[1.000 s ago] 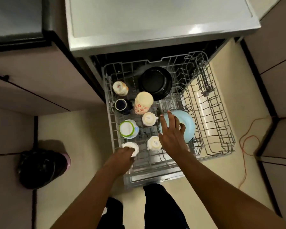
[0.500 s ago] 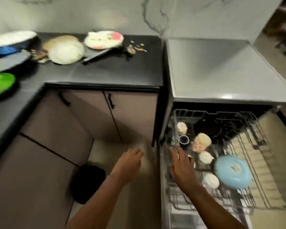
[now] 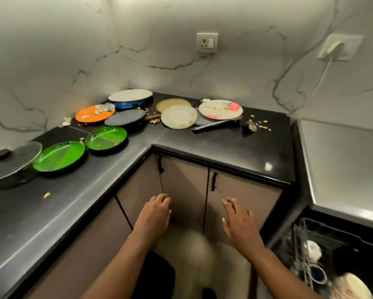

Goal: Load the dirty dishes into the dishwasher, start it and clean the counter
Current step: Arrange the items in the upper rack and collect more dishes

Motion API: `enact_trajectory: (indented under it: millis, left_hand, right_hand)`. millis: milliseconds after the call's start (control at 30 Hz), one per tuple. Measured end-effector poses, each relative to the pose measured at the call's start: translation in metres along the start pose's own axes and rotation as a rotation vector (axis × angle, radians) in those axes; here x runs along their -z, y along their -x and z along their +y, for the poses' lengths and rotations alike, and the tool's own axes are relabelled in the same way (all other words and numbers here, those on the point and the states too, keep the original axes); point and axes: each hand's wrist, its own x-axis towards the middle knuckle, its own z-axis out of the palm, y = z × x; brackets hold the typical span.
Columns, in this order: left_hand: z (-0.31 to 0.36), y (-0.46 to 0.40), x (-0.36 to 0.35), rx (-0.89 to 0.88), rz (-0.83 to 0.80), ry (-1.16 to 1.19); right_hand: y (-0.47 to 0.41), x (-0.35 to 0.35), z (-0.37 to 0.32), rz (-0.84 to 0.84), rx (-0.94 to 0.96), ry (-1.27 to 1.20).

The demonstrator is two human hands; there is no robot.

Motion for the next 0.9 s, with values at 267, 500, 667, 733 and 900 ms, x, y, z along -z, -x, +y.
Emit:
enact_trajectory:
  millis: [267, 500, 667, 733, 900]
  left_hand:
    - [-0.066, -0.109, 0.011, 0.189, 0.143, -0.037]
    - [-0.094, -0.186, 0.016, 0.386, 0.231, -0.022]
    - [-0.123, -0.186, 0.032, 0.484, 0.234, -0.107]
    - [-0.139, -0.177, 0.043, 0.553, 0.262, -0.111]
    - [-0.184, -0.142, 0.071, 0.716, 0.330, -0.165]
  right_hand:
    - [-0.166, -0.029, 0.000, 0.044, 0.173, -0.157]
    - [-0.295, -0.035, 0.011, 0.045, 0.360, -0.213]
    - [-0.354, -0.057, -0.029, 0.018, 0.481, -0.268]
    - [-0.366, -0.067, -0.054, 0.001, 0.535, -0.288]
    - [-0.383, -0.082, -0.120, -0.020, 0.674, -0.361]
